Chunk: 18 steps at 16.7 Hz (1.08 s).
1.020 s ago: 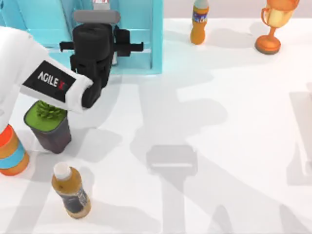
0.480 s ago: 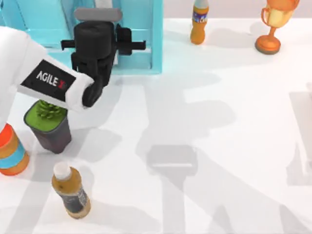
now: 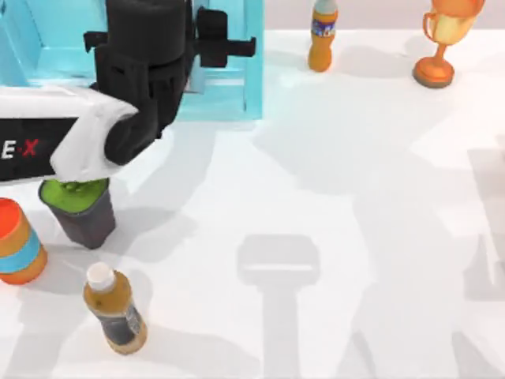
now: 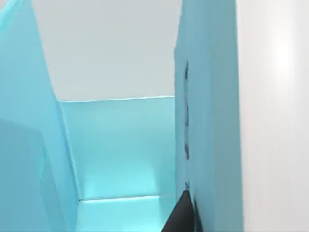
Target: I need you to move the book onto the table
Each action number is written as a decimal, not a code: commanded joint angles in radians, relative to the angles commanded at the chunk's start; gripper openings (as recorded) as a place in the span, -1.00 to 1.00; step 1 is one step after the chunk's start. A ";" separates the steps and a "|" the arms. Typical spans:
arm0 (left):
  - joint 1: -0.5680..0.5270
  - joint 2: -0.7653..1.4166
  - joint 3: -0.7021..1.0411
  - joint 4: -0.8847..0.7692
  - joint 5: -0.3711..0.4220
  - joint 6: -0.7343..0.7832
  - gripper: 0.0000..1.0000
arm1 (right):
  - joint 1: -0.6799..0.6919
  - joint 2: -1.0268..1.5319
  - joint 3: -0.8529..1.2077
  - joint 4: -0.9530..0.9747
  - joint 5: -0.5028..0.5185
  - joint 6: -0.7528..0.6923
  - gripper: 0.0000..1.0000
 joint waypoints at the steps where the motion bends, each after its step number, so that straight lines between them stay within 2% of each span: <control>1: -0.016 -0.086 -0.031 -0.049 -0.019 -0.003 -1.00 | 0.000 0.000 0.000 0.000 0.000 0.000 1.00; 5: -0.069 -0.371 -0.132 -0.220 -0.097 -0.022 -1.00 | 0.000 0.000 0.000 0.000 0.000 0.000 1.00; 8: -0.096 -0.480 -0.173 -0.302 -0.144 -0.034 -1.00 | 0.000 0.000 0.000 0.000 0.000 0.000 1.00; 15: -0.097 -0.495 -0.183 -0.320 -0.155 -0.035 -1.00 | 0.000 0.000 0.000 0.000 0.000 0.000 1.00; 18: -0.124 -0.477 -0.160 -0.332 -0.186 -0.094 -1.00 | 0.000 0.000 0.000 0.000 0.000 0.000 1.00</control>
